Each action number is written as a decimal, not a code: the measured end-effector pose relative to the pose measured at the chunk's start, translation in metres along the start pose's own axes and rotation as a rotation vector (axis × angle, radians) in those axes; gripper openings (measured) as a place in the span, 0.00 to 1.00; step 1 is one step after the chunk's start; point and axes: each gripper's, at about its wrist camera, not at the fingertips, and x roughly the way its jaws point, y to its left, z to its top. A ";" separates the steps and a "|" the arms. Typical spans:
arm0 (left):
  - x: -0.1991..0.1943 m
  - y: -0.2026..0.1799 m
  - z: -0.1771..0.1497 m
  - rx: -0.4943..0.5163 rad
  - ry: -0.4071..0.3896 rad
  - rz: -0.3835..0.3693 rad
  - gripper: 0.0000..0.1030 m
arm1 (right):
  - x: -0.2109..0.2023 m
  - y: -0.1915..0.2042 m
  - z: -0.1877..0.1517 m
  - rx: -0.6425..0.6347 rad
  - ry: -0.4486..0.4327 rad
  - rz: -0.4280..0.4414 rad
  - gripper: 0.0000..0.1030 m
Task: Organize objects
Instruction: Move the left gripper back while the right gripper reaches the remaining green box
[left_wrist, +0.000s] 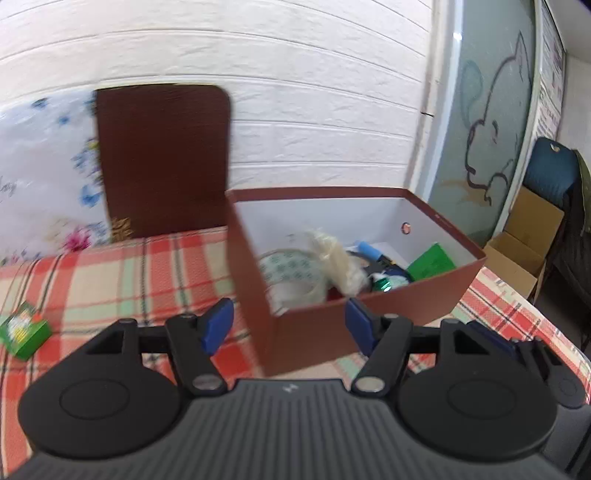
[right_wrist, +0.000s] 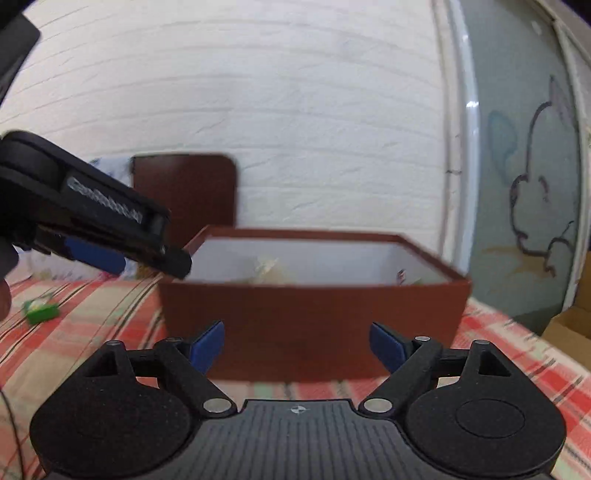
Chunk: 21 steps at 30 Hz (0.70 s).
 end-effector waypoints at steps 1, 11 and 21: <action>-0.006 0.011 -0.009 -0.012 -0.001 0.025 0.67 | -0.009 0.009 -0.007 -0.013 0.012 0.023 0.82; -0.048 0.222 -0.115 -0.246 0.100 0.652 0.75 | -0.002 0.146 -0.021 -0.231 0.200 0.514 0.67; -0.080 0.278 -0.132 -0.441 -0.065 0.615 0.81 | 0.108 0.292 0.010 -0.310 0.161 0.594 0.73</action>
